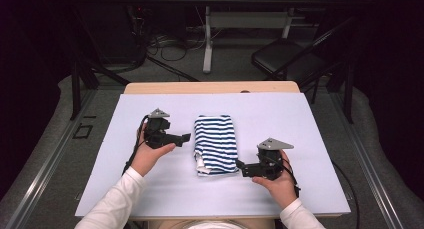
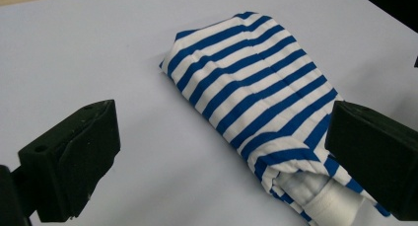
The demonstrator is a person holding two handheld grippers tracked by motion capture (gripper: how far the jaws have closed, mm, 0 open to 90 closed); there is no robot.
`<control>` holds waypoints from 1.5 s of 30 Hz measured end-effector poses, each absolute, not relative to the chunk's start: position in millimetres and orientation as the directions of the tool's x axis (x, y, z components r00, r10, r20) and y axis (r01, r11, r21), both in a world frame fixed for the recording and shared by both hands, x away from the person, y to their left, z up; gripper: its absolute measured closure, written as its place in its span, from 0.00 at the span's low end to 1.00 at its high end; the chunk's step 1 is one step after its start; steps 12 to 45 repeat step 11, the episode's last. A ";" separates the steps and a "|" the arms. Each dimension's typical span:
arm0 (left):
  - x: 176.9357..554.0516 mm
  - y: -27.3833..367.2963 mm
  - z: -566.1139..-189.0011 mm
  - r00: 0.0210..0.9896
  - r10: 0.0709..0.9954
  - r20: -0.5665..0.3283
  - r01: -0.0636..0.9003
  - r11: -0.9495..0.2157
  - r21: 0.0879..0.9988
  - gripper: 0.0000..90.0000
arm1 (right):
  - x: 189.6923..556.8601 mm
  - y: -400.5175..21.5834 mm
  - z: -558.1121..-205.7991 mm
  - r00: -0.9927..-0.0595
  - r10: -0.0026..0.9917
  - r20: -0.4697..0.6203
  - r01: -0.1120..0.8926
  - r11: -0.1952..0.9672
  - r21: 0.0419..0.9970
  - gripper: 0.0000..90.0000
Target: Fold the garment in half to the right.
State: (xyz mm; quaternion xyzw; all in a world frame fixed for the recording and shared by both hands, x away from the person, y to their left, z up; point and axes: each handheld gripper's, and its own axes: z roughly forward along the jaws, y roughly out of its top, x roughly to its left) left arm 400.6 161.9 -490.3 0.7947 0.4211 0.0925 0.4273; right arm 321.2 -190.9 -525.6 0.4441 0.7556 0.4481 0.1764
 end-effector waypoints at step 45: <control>386.0 171.4 -503.7 0.632 0.740 -0.230 0.589 -0.266 0.763 0.00 | 322.7 -192.9 -529.6 -0.537 0.834 0.131 0.523 0.207 0.827 0.00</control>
